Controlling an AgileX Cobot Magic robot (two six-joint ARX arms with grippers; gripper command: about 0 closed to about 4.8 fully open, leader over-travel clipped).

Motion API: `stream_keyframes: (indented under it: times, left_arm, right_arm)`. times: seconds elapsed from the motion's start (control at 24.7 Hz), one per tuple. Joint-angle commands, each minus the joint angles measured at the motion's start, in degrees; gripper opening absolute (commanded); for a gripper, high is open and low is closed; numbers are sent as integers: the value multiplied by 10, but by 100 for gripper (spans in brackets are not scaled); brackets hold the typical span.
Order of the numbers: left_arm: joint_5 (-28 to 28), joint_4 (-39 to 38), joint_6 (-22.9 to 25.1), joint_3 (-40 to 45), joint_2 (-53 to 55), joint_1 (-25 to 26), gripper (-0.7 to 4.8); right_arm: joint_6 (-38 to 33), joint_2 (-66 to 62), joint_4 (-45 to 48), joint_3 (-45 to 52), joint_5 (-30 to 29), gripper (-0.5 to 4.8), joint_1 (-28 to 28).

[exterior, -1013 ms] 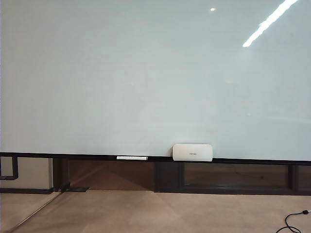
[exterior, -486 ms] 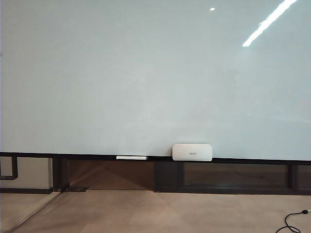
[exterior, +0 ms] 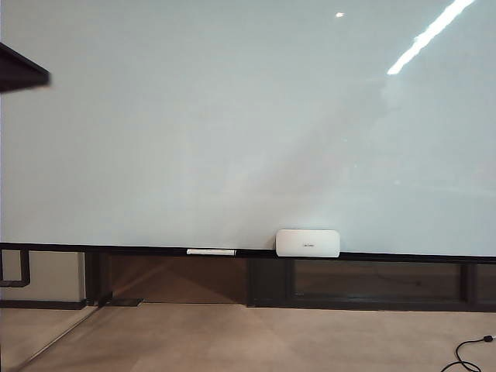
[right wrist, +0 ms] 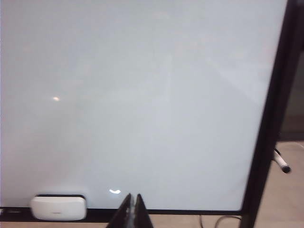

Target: Reach to the right to find the marker pen, pick it up, and write the number 11 on the whiteboard.

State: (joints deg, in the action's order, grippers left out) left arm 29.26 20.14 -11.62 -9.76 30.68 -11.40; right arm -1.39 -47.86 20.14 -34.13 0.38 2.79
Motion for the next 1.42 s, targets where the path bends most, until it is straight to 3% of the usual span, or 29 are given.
stream_keyframes:
  times: [0.04,0.2,0.36,0.73,0.81,0.93,1.05,1.17,1.34,1.42]
  left_arm:
    - [18,64,42,-64,110,-4,-5]
    - [14,96,56,-118,202,-7,-5]
    - [-11,96,74,-121,215,-7,-5]
    - [-16,95,102,-121,215,-7,-5]
    - [-24,95,110,-116,215,-7,-5]
    - [-62,95,128,-107,216,-20,-5]
    - [-52,96,158,-104,221,-45,-5]
    - [-20,98,143,-105,230,-57,-5]
    - [-20,88,145,-104,237,-57,-6]
    - [-20,89,147,-104,240,-57,-5]
  right_arm:
    - [4,-36,64,-17,14,-8,46]
    - [-20,-118,163,-18,-72,-8,164]
    - [-63,-202,232,-19,-85,-8,223]
    - [-38,-390,315,-89,-97,4,229]
    - [-20,-420,316,-105,-97,44,229]
    - [14,-467,341,-133,-97,56,237]
    - [14,-505,351,-157,-96,59,250]
    - [15,-565,369,-193,-95,114,268]
    - [15,-599,376,-210,-104,132,281]
    - [17,-610,384,-214,-133,204,285]
